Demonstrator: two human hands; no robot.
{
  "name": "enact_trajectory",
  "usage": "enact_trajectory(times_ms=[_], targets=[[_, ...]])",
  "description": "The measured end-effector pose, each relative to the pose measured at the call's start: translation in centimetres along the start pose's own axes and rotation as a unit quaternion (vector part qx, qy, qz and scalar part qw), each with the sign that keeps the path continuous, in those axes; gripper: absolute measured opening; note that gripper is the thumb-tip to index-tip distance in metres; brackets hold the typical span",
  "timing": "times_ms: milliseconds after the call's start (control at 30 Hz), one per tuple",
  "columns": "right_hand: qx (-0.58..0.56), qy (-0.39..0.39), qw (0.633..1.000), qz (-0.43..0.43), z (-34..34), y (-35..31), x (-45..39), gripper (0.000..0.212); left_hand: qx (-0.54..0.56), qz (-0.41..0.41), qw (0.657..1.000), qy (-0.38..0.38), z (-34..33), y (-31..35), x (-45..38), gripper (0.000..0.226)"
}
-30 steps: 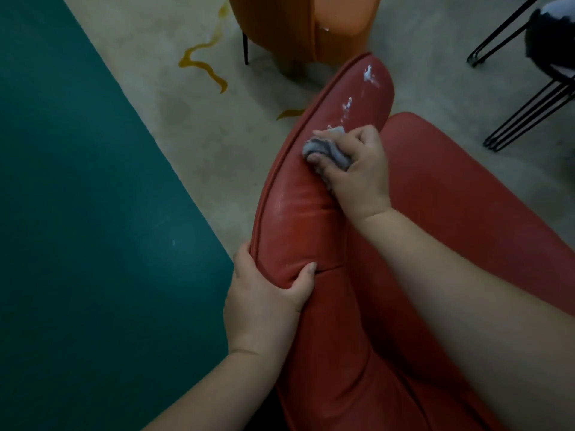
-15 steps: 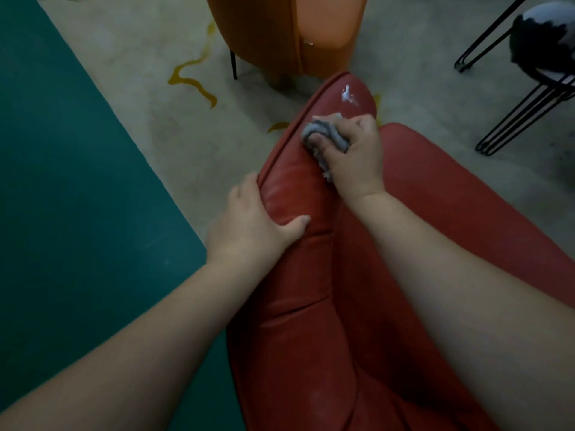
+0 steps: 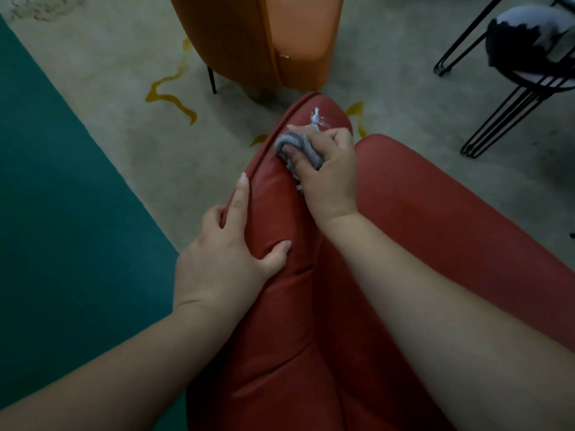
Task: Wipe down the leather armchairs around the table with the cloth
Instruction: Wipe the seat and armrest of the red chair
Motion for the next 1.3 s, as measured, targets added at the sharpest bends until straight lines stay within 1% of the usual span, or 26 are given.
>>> enact_trajectory(times_ms=[67,133,200,300,367,433,500,633,700,733,800,833,867,900,933,1000,1033,1067,1167,1300], targets=[[-0.020,-0.004,1.000,0.014,-0.1,-0.1,2.4,0.034,-0.003,-0.001,1.000,-0.006,0.0,0.1,0.0,0.100],[-0.025,-0.028,0.999,0.040,-0.2,-0.5,5.9,0.036,-0.003,-0.004,1.000,-0.012,-0.1,0.2,0.0,0.100],[-0.022,-0.042,0.998,0.046,-0.3,-0.8,7.3,0.036,-0.007,-0.004,1.000,-0.014,0.0,0.2,-0.1,0.101],[0.042,-0.050,0.995,0.077,-1.0,-1.5,4.2,0.032,-0.020,0.005,1.000,-0.017,0.0,0.1,-0.1,0.101],[0.077,-0.033,0.992,0.095,-1.1,-1.8,1.1,0.030,-0.026,0.006,0.999,-0.018,0.0,0.3,-0.1,0.100],[0.080,-0.010,0.993,0.083,-0.9,-1.5,-0.5,0.030,-0.026,0.006,0.999,-0.021,0.0,0.3,-0.1,0.100],[0.057,-0.008,0.996,0.071,-0.7,-1.3,0.6,0.033,-0.024,0.007,0.999,-0.026,0.0,0.3,-0.1,0.101],[-0.015,-0.059,0.998,0.032,0.0,-0.4,4.9,0.042,-0.031,0.009,0.999,-0.034,0.1,0.4,-0.1,0.102],[-0.042,-0.072,0.996,0.008,0.2,-0.1,4.0,0.038,-0.036,0.015,0.999,-0.036,0.1,0.3,-0.2,0.102],[-0.057,-0.049,0.997,-0.006,0.5,0.0,2.6,0.034,-0.038,0.018,0.998,-0.039,0.2,0.3,-0.2,0.102],[-0.062,0.058,0.996,-0.027,2.0,0.2,-1.2,0.026,-0.040,0.021,0.998,-0.041,0.3,0.4,-0.1,0.102],[-0.050,0.106,0.993,-0.025,2.7,0.2,-3.1,0.023,-0.040,0.019,0.998,-0.041,0.4,0.5,0.0,0.102],[-0.026,0.131,0.991,-0.014,3.0,0.0,-5.1,0.024,-0.040,0.018,0.998,-0.042,0.4,0.5,0.0,0.102],[0.008,0.128,0.992,0.001,2.8,-0.1,-6.7,0.024,-0.040,0.019,0.998,-0.044,0.3,0.5,0.0,0.102],[0.056,0.103,0.993,0.017,2.0,-0.2,-7.8,0.024,-0.041,0.020,0.998,-0.045,0.3,0.4,-0.1,0.102],[0.123,0.007,0.991,0.055,-0.2,-0.2,-8.3,0.029,-0.043,0.021,0.998,-0.046,0.2,0.4,-0.1,0.102],[0.125,-0.028,0.989,0.070,-0.9,0.1,-8.1,0.033,-0.044,0.021,0.998,-0.045,0.2,0.5,-0.1,0.102],[0.114,-0.044,0.990,0.077,-1.1,0.4,-7.8,0.034,-0.045,0.021,0.998,-0.044,0.3,0.5,-0.1,0.102],[0.087,-0.040,0.992,0.076,-0.7,0.8,-7.0,0.034,-0.039,0.020,0.998,-0.045,0.3,0.4,0.0,0.102],[0.074,0.004,0.994,0.082,-0.3,0.4,-4.8,0.033,-0.044,0.017,0.998,-0.045,0.3,0.5,-0.1,0.103]])
Point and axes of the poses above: each hand's wrist, its own x-axis away from the middle knuckle, its own z-axis out of the back of the hand, y = z × x, the point moved 8 cm from there along -x, towards the middle knuckle, and after that the axes turned 12 degrees about -x, right-handed, at the moved point
